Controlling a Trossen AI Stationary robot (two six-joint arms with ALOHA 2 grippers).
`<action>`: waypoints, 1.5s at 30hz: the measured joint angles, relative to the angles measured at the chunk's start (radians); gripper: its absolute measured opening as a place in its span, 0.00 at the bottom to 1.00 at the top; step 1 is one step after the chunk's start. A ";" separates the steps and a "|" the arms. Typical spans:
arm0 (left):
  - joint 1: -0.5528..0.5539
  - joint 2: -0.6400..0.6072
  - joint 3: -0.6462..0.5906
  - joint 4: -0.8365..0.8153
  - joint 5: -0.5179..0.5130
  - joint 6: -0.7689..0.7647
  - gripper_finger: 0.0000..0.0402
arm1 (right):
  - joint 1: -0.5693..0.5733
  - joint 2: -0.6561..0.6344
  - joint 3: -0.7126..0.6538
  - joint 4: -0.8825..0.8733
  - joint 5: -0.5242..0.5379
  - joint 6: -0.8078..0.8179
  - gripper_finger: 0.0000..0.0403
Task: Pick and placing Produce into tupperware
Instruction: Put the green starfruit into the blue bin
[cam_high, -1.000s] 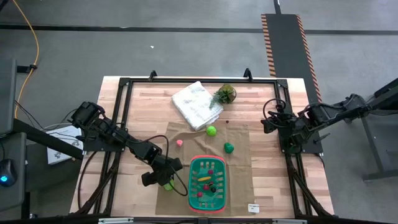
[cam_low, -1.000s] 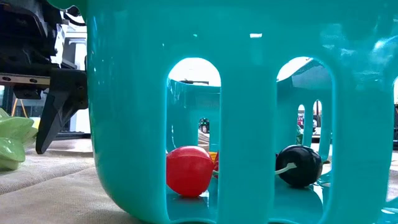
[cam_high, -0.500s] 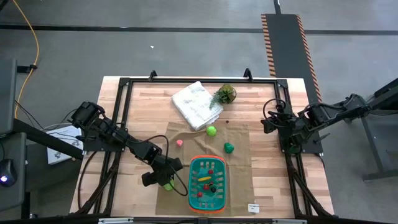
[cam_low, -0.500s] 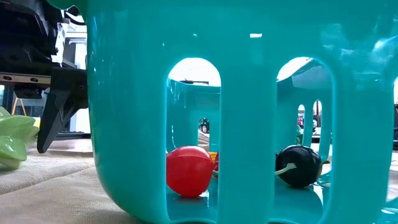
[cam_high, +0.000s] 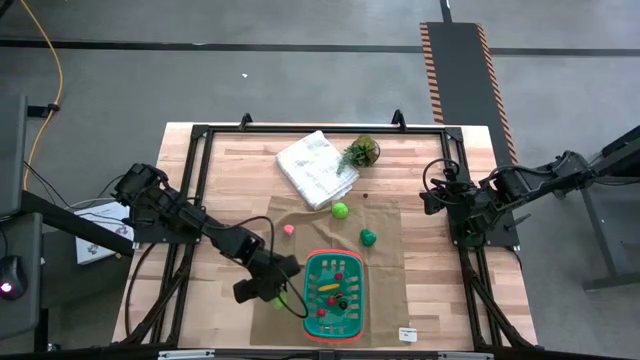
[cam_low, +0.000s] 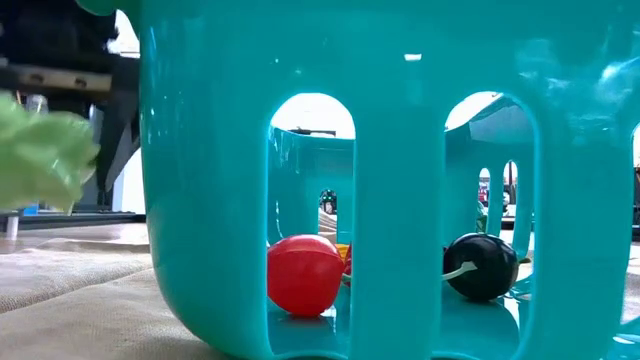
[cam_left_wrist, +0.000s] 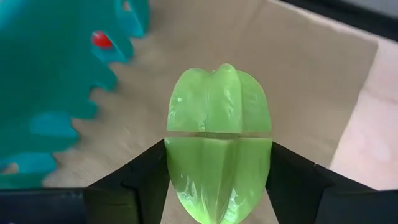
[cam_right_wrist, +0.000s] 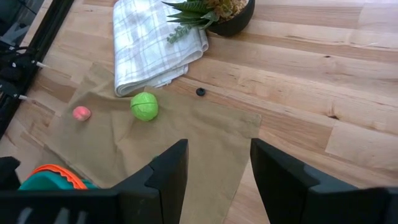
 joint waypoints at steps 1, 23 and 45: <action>0.000 0.000 0.012 -0.006 0.000 -0.006 0.54 | 0.000 0.000 0.000 -0.001 0.000 0.000 0.41; 0.000 0.000 0.247 -0.284 -0.003 -0.050 0.50 | 0.000 0.000 0.000 -0.071 0.000 -0.027 0.41; 0.001 0.000 0.443 -0.446 -0.116 -0.061 0.52 | 0.000 -0.001 0.000 -0.070 0.000 -0.058 0.41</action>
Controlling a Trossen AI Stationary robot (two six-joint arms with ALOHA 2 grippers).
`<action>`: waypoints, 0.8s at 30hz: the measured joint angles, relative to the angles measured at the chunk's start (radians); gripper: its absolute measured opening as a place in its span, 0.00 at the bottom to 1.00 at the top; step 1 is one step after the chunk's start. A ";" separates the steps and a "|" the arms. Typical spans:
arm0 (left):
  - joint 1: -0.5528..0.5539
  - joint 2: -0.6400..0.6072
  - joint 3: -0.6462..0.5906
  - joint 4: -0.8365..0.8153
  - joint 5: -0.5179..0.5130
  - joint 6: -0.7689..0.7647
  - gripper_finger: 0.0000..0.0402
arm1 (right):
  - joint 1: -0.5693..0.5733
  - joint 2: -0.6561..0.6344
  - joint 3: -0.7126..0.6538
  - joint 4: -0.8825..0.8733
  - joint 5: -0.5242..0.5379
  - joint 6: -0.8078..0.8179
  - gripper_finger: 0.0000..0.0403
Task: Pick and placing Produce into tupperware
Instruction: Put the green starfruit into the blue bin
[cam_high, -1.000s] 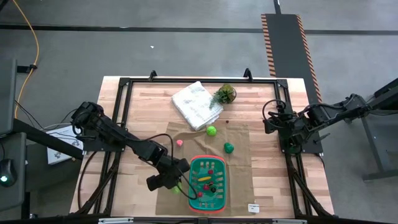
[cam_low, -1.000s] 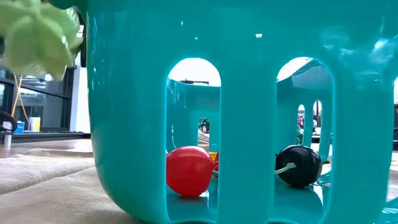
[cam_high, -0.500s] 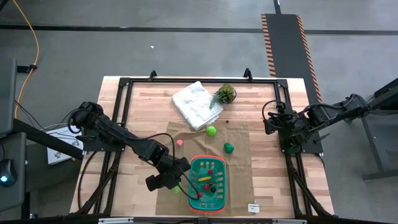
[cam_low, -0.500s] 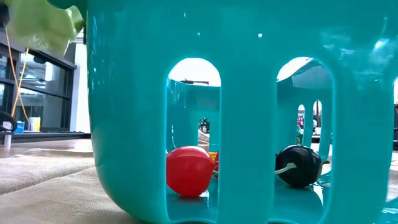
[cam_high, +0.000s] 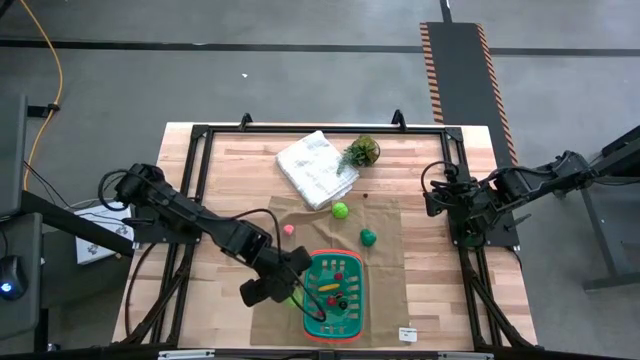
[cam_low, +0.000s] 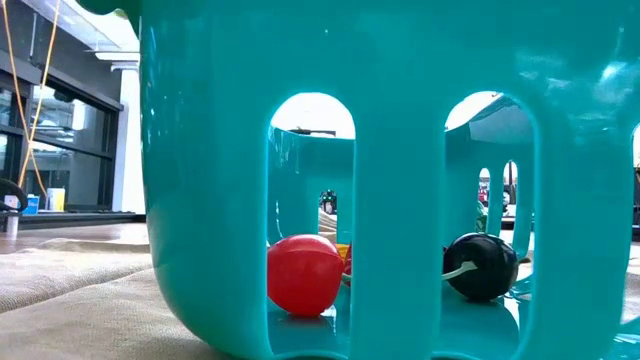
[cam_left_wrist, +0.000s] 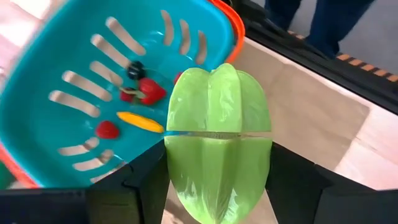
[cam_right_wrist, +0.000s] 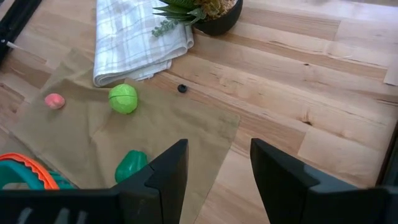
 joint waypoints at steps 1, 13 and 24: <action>0.000 0.000 0.010 0.000 -0.007 0.000 0.51 | 0.000 0.000 0.000 0.000 0.000 -0.005 0.41; 0.075 0.000 0.086 0.013 -0.075 -0.061 0.52 | 0.000 -0.002 0.000 0.001 0.000 -0.035 0.41; 0.141 0.000 0.113 0.099 -0.075 -0.152 0.56 | 0.000 -0.002 0.000 0.000 0.008 -0.054 0.41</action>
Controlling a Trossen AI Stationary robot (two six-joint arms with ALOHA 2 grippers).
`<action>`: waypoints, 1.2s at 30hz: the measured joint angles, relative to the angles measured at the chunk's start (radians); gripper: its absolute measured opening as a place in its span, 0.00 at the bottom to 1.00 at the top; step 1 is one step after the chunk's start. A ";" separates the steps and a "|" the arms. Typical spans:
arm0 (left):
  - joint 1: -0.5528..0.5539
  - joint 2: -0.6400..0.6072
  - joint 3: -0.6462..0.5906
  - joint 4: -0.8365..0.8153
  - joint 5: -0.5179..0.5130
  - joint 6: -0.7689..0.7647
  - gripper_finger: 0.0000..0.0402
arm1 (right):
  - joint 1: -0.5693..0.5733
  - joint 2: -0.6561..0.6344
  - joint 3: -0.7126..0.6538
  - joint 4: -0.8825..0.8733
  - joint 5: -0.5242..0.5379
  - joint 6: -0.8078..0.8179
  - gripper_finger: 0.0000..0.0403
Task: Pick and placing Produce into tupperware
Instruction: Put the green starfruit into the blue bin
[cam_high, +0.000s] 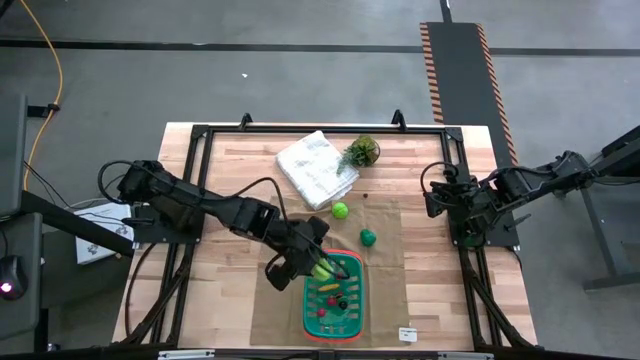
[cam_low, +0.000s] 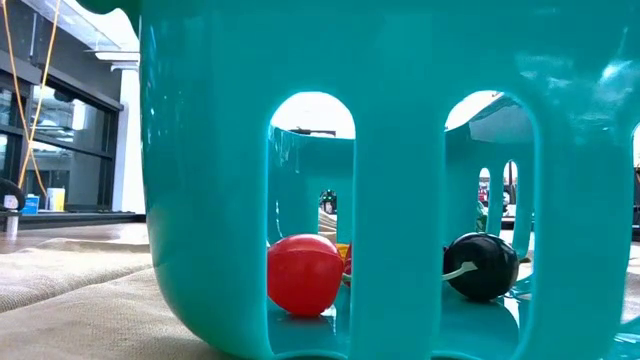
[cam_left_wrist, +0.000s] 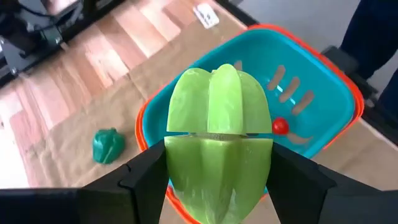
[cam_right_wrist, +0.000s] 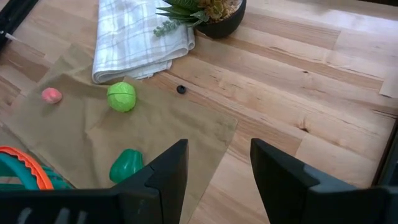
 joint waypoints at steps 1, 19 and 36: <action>-0.002 0.000 0.000 0.008 0.002 -0.004 0.56 | 0.000 0.000 0.000 0.000 0.000 -0.001 0.41; -0.003 0.154 0.171 0.011 0.048 -0.122 0.51 | 0.000 -0.016 0.001 -0.011 0.037 -0.004 0.41; -0.003 0.272 0.235 0.004 0.131 -0.298 0.50 | 0.000 -0.059 0.001 0.007 0.041 -0.045 0.41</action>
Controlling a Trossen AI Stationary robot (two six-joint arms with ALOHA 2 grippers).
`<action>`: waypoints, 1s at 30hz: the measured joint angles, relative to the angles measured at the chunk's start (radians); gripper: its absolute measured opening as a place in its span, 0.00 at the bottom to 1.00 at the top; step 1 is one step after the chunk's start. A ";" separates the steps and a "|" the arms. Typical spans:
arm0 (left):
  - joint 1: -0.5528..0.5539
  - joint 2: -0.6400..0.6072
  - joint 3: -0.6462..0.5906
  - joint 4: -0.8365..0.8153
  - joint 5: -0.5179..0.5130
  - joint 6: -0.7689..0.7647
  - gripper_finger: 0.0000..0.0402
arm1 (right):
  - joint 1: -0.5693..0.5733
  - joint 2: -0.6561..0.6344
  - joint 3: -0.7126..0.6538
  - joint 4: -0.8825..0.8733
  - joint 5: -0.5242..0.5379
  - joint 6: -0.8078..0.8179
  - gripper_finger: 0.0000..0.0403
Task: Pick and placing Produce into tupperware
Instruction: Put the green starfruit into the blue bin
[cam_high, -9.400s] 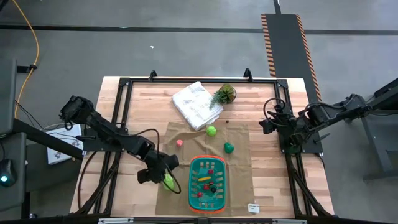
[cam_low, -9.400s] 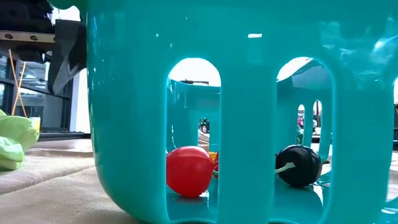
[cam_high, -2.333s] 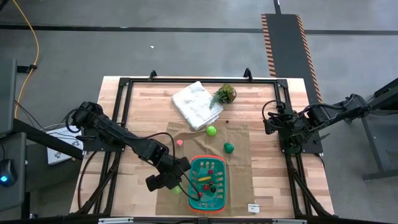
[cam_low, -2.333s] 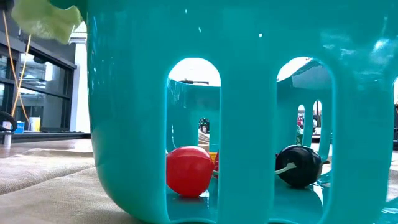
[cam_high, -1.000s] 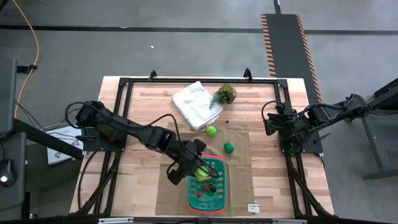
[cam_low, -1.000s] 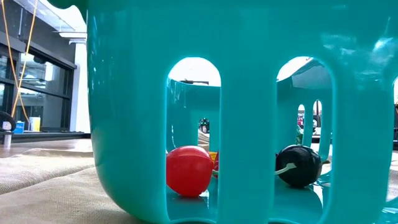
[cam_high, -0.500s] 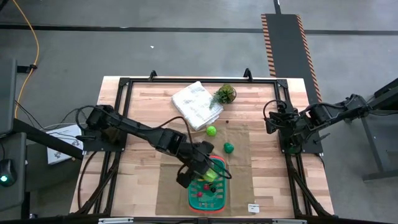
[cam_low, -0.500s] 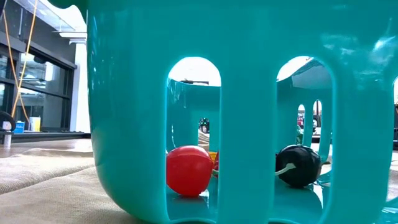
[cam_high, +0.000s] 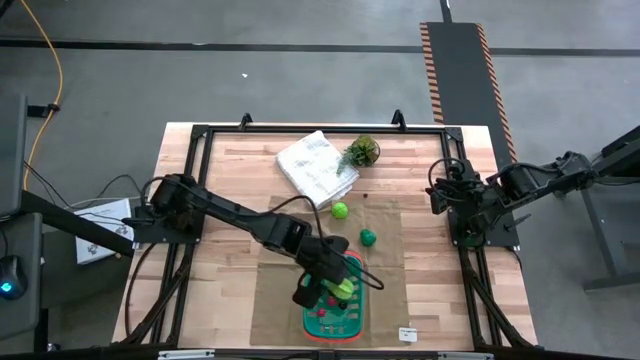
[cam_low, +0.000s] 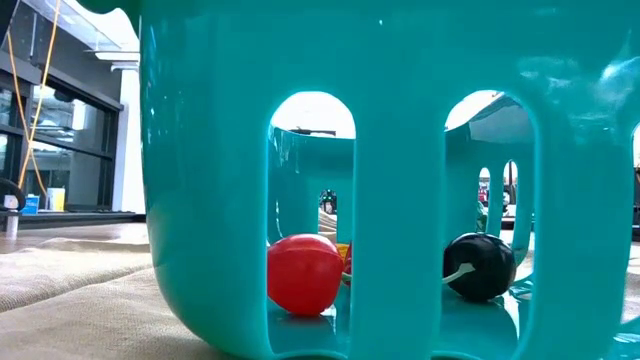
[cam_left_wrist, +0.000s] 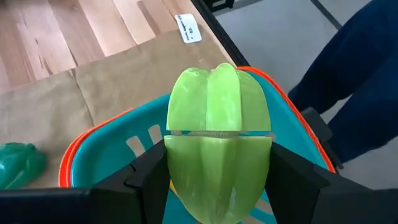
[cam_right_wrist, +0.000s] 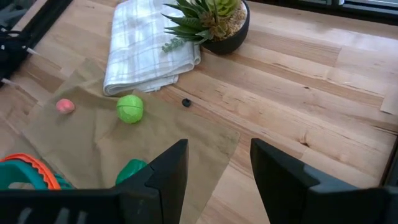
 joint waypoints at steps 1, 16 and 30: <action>0.000 0.000 0.000 0.000 0.000 -0.008 0.50 | 0.000 0.000 0.000 0.001 0.000 0.000 0.41; 0.000 0.062 -0.002 0.006 -0.010 -0.183 0.50 | 0.000 -0.007 0.000 -0.002 0.000 -0.045 0.41; 0.000 0.165 0.000 -0.023 0.001 -0.240 0.50 | 0.000 -0.007 -0.001 -0.001 0.000 -0.064 0.41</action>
